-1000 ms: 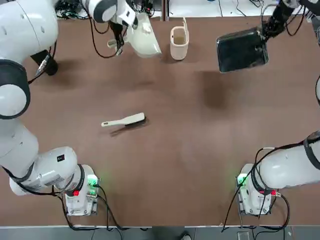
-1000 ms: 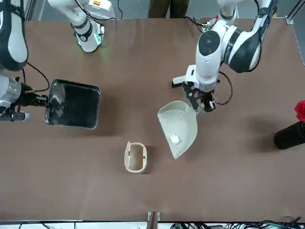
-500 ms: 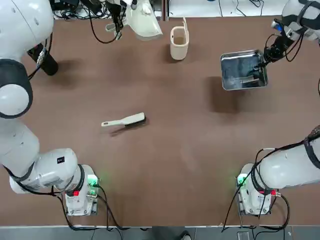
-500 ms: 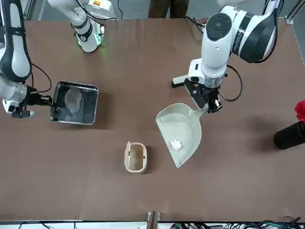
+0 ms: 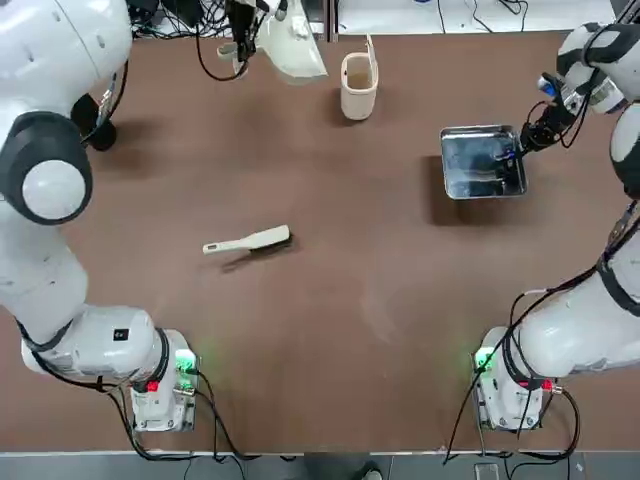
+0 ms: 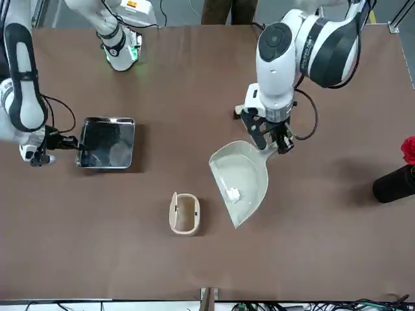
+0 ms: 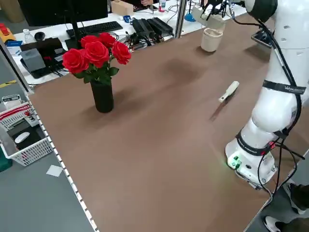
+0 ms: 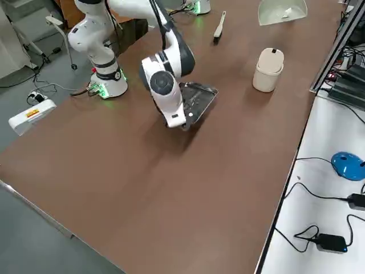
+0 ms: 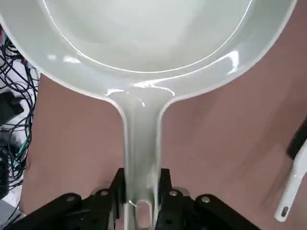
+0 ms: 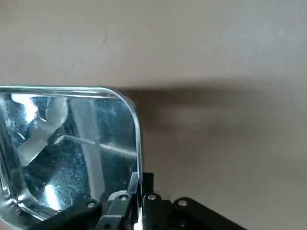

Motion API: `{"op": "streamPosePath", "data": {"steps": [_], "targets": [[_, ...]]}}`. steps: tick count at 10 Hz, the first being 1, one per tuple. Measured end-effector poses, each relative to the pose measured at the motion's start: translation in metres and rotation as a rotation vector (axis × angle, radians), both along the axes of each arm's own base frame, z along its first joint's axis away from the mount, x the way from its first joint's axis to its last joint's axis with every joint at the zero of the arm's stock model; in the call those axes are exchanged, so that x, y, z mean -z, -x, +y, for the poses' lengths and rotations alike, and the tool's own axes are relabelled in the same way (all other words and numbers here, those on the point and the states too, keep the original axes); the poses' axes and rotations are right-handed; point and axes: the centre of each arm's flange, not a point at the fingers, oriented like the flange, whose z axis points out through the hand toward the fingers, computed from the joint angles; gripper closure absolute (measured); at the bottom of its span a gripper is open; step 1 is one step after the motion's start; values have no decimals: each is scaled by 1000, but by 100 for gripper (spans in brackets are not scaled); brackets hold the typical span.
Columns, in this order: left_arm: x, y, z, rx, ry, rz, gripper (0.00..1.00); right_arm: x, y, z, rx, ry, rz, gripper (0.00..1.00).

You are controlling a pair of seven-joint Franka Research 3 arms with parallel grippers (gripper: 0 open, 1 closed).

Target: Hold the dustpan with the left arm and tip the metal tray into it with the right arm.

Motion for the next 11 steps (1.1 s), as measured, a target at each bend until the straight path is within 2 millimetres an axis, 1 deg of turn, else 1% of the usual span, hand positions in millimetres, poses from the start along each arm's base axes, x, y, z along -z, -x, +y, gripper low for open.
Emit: {"op": "streamPosePath", "data": {"steps": [1, 3, 4, 5, 6, 7, 8, 11], "targets": [[0, -3, -7, 0, -24, -15, 68, 15, 1, -2, 26, -28, 0, 95], [9, -8, -27, -15, -59, -32, 68, 37, 6, -9, 68, -48, 12, 95], [18, -10, -42, -16, -88, -46, 68, 44, 8, -13, 76, -44, 12, 95], [27, -8, -61, -21, -126, -70, 68, 49, 9, -16, 74, -35, 6, 95], [32, -4, -81, -28, -159, -87, 68, 54, 9, -17, 64, -37, -2, 95], [32, 1, -97, -35, -175, -89, 68, 60, 10, -18, 54, -39, -13, 95], [30, 3, -105, -35, -175, -93, 68, 63, 10, -19, 50, -33, -19, 95], [27, 1, -109, -44, -185, -115, 68, 67, 9, -19, 50, -35, -22, 95]]}}
